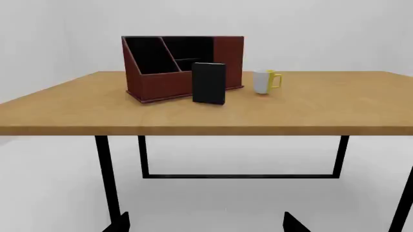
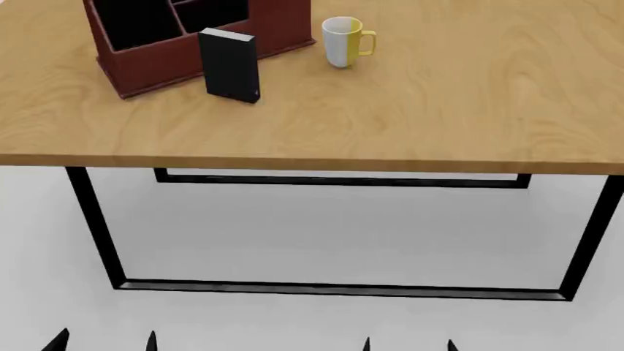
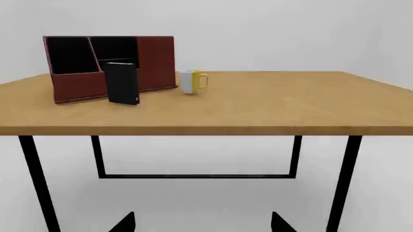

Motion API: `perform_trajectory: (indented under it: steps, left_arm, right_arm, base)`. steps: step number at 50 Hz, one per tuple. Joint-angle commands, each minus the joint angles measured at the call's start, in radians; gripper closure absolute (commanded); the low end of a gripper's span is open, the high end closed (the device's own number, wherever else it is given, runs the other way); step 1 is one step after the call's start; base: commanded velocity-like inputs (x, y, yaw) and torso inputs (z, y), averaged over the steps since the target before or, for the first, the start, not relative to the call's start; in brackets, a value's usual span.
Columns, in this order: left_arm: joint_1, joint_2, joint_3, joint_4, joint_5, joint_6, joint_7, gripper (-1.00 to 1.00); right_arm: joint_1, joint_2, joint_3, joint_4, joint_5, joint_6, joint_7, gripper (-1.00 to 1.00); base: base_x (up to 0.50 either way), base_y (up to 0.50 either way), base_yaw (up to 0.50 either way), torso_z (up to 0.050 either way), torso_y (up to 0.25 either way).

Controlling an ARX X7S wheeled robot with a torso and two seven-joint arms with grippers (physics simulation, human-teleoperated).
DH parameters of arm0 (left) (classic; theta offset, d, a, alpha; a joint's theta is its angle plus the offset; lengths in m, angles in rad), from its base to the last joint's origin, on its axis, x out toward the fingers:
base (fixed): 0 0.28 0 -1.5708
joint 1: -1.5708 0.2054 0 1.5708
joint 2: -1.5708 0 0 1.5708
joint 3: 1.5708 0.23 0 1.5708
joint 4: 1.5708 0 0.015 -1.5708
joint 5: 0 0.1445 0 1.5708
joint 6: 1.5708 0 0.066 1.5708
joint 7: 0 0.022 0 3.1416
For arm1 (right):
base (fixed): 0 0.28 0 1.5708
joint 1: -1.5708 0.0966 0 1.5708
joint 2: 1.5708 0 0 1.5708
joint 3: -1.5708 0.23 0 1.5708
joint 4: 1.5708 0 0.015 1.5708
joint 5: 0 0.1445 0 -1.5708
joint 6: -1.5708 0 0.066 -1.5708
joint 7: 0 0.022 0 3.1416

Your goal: Pick up the book and place it in the front compartment of the caddy.

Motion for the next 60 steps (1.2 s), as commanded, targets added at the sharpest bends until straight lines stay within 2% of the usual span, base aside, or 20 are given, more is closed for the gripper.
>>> perform_trajectory:
  steps: [1,18,21,27,36,42,53,55,56,58,60]
  left_arm:
    - [0.000,-0.010,0.000,0.000,-0.010,0.000,0.000,-1.00]
    - [0.011,-0.056,0.069,0.029,-0.049,-0.006,-0.062,-1.00]
    - [0.034,-0.063,0.068,0.098,-0.067,-0.038,-0.068,-1.00]
    - [0.027,-0.081,0.054,0.243,-0.098,-0.114,-0.087,-1.00]
    - [-0.094,-0.118,0.020,0.464,-0.147,-0.292,-0.123,-1.00]
    - [-0.177,-0.159,-0.015,0.674,-0.196,-0.495,-0.149,-1.00]
    - [-0.307,-0.212,-0.125,0.973,-0.324,-0.825,-0.210,-1.00]
    - [-0.334,-0.218,-0.152,1.020,-0.351,-0.876,-0.222,-1.00]
    - [-0.362,-0.223,-0.175,1.043,-0.381,-0.913,-0.233,-1.00]
    - [-0.410,-0.292,-0.183,1.047,-0.496,-0.908,-0.342,-1.00]
    - [-0.417,-0.386,-0.157,1.047,-0.625,-0.866,-0.481,-1.00]
  right_arm:
    - [0.000,0.024,-0.032,-0.003,0.000,0.002,0.032,-1.00]
    - [0.030,0.055,-0.081,0.030,0.068,0.004,0.076,-1.00]
    - [0.031,0.061,-0.080,0.028,0.081,0.016,0.081,-1.00]
    - [0.045,0.091,-0.080,-0.114,0.081,0.114,0.098,-1.00]
    - [0.129,0.131,-0.065,-0.446,0.099,0.384,0.138,-1.00]
    - [0.207,0.163,-0.053,-0.701,0.102,0.655,0.171,-1.00]
    - [0.358,0.189,-0.037,-1.031,0.127,1.050,0.215,-1.00]
    - [0.376,0.221,-0.037,-1.047,0.188,1.065,0.272,-1.00]
    - [0.388,0.270,-0.041,-1.047,0.284,1.061,0.358,-1.00]
    - [0.424,0.432,-0.072,-1.047,0.571,1.006,0.636,-1.00]
    - [0.461,0.525,-0.114,-1.046,0.739,0.965,0.807,-1.00]
  base:
    - [0.00,0.00,0.00,0.000,0.000]
    - [0.00,0.00,0.00,0.000,0.000]
    - [0.00,0.00,0.00,0.000,0.000]
    - [0.00,0.00,0.00,0.000,0.000]
    - [0.00,0.00,0.00,0.000,0.000]
    - [0.00,0.00,0.00,0.000,0.000]
    - [0.00,0.00,0.00,0.000,0.000]
    - [0.00,0.00,0.00,0.000,0.000]
    - [0.00,0.00,0.00,0.000,0.000]
    - [0.00,0.00,0.00,0.000,0.000]
    - [0.00,0.00,0.00,0.000,0.000]
